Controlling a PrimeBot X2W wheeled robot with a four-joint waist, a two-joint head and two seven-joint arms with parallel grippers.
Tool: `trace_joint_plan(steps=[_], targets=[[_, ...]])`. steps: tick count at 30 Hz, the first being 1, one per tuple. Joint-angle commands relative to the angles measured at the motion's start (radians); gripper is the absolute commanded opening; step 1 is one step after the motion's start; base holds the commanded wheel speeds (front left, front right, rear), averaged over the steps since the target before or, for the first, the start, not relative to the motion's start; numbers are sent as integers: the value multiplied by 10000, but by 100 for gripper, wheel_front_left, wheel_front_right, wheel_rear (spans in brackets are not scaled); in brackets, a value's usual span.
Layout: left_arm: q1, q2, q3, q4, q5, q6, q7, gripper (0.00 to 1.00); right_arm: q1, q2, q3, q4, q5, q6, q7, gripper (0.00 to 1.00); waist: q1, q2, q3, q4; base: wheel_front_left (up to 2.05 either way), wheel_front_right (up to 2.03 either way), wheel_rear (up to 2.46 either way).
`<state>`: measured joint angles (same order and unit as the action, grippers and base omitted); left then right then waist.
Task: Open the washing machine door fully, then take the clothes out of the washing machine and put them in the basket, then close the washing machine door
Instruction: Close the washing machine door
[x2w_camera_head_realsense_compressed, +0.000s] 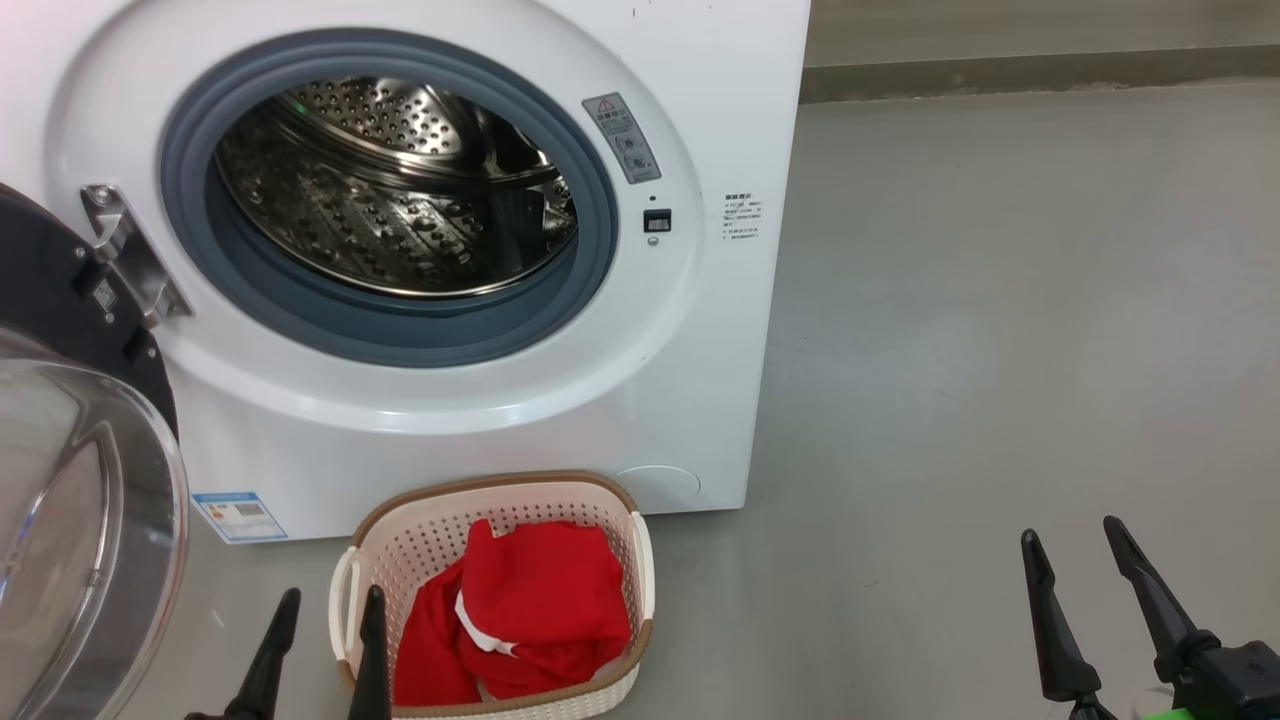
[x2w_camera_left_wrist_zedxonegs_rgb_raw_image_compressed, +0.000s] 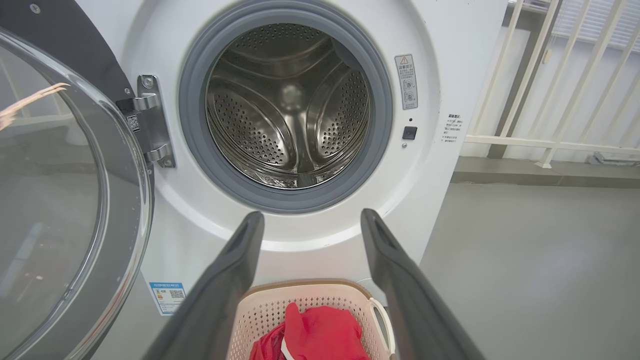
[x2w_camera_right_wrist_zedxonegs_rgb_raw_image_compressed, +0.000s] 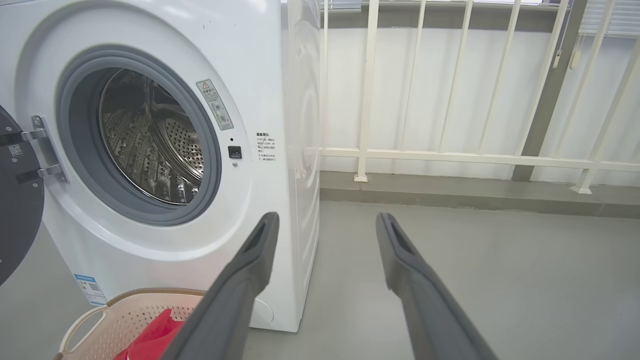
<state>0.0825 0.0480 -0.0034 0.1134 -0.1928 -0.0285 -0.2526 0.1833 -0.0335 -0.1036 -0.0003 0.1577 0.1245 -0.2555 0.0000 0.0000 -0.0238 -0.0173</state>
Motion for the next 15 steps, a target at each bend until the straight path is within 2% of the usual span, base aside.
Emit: trace_joint_plan(steps=[1,7,15], targets=[[-201,73,285,-194,123,-56,-91,100,-147,-167,287,-274,-14,62,-63,100,0,0,8,12,-12,12,0],[-238,71,203,-145,202,-115,-91,100,-108,-167,275,-273,-22,62,-63,100,0,0,-19,119,-60,60,0],[-251,104,156,-197,387,-90,-91,100,-90,-167,313,-283,31,62,-63,100,0,0,-24,202,-134,134,0]])
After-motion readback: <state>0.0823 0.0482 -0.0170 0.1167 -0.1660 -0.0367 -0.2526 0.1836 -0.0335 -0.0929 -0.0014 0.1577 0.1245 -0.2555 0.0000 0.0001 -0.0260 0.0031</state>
